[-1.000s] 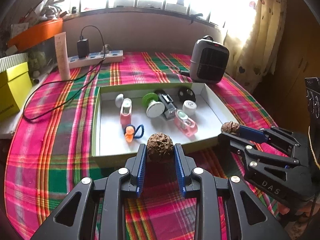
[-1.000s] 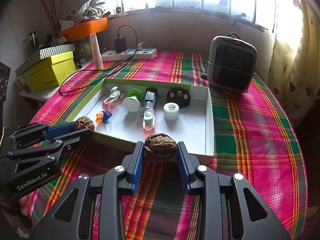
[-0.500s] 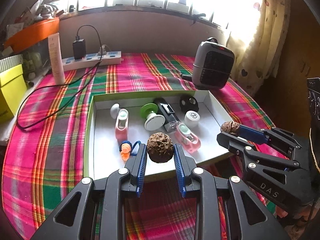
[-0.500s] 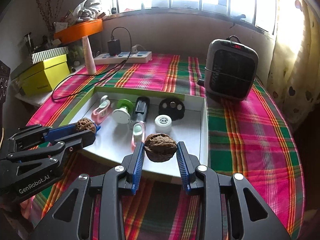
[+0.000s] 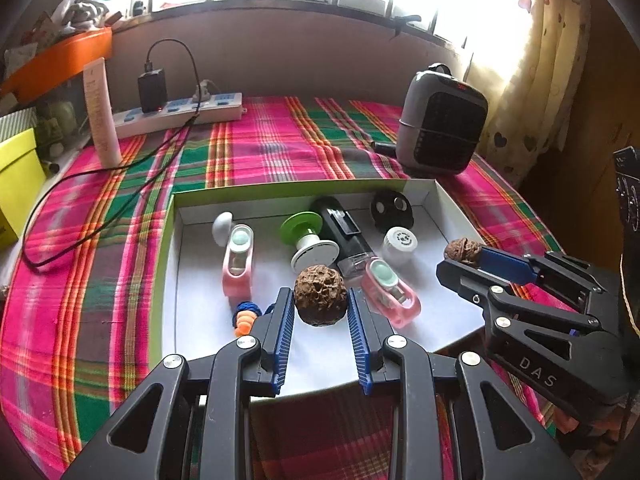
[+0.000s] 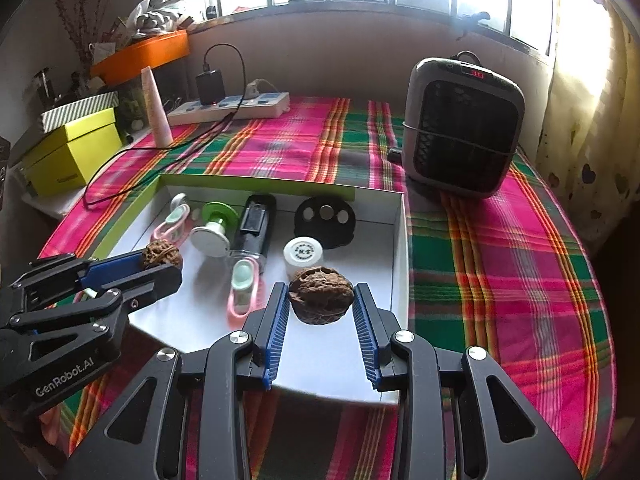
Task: Organize objects
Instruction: 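Carry the walnut with left gripper into the box while right carries its walnut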
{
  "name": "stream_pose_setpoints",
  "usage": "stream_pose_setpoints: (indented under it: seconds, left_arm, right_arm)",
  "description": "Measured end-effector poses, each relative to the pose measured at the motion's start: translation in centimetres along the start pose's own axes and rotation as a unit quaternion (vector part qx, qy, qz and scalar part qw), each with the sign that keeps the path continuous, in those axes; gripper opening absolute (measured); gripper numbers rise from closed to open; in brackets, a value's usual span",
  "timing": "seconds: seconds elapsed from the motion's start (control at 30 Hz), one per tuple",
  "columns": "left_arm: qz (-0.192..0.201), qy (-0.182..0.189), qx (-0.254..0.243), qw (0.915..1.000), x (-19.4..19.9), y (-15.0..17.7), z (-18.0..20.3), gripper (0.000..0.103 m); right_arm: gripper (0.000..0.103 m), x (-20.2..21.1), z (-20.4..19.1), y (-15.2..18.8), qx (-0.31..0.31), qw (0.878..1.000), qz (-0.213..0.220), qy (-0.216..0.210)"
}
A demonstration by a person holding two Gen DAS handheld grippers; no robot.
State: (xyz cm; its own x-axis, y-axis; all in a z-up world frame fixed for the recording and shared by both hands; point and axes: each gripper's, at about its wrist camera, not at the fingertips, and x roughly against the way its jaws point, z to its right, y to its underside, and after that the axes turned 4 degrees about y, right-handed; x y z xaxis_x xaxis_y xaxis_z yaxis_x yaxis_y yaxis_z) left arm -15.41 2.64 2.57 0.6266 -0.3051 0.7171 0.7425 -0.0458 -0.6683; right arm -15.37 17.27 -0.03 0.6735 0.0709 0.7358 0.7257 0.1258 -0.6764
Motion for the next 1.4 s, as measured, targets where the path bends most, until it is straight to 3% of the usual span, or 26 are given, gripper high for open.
stream_pose_setpoints:
  seconds: [1.4]
  left_arm:
    - [-0.022,-0.012,-0.001,0.9997,-2.6,0.3,-0.2,0.026]
  right_arm:
    - [0.034,-2.1,-0.5,0.1,0.022,1.0,-0.013,0.003]
